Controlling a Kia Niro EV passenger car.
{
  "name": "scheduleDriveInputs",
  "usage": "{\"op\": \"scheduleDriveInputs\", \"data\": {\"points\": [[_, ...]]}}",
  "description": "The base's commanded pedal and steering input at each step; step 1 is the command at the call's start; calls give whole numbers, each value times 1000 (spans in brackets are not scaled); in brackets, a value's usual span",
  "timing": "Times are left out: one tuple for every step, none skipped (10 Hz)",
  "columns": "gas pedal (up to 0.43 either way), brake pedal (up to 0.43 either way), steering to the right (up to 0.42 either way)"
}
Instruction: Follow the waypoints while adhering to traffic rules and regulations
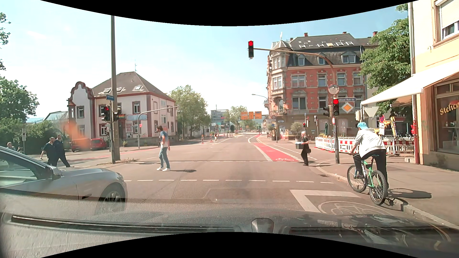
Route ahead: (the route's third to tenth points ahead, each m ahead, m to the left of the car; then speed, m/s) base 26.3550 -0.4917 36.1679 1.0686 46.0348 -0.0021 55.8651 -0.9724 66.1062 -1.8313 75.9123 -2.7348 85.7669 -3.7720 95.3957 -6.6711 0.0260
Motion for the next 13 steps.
{"op": "scheduleDriveInputs", "data": {"points": [[0, 280, 8], [0, 280, 8], [0, 280, 8], [0, 280, 8], [0, 280, 8], [0, 280, 8], [0, 280, 8], [0, 280, 8], [0, 280, 8], [0, 280, 8], [0, 280, 8], [0, 280, 8], [0, 280, 8]]}}
